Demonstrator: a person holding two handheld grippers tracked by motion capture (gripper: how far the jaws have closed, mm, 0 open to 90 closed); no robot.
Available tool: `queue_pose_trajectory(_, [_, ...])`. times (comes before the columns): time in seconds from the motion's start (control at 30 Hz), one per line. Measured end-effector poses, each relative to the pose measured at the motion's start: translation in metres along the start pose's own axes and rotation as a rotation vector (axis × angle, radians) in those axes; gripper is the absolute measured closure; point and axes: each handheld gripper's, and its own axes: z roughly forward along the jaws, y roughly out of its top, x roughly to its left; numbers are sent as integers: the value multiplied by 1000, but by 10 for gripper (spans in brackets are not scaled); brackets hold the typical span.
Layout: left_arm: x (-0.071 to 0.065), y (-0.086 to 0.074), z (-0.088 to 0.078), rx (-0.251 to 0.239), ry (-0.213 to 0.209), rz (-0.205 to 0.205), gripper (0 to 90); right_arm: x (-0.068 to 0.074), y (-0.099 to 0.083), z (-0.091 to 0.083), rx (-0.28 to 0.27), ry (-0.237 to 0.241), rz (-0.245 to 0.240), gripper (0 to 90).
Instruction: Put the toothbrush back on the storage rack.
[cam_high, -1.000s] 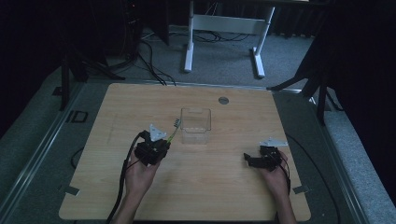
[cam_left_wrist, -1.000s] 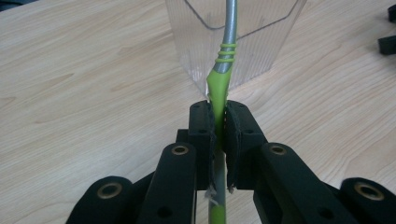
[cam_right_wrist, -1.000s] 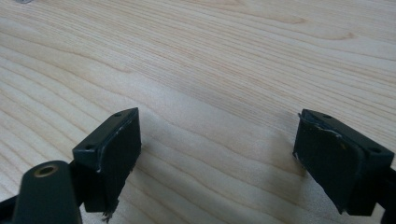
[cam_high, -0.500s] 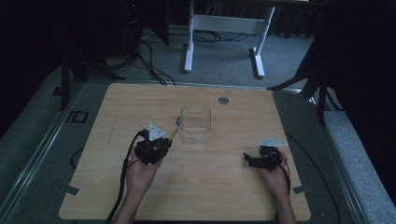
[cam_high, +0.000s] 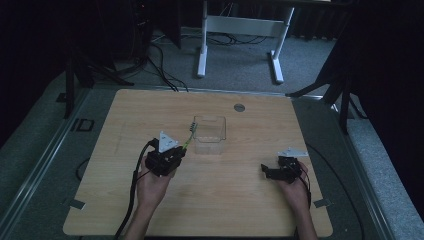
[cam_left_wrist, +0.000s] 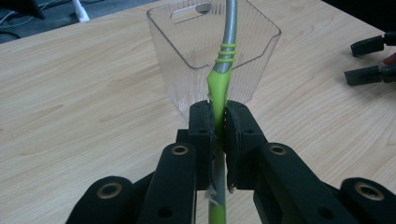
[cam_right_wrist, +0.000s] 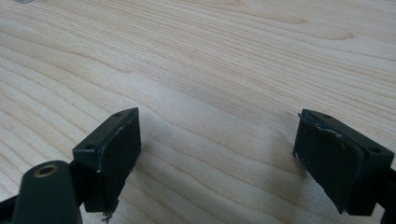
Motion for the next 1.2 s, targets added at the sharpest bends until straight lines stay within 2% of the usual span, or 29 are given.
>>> queue_pose_trajectory(1.2, [3,3,9,-93,-40,34,817,0,0,0,0,0,-1,148])
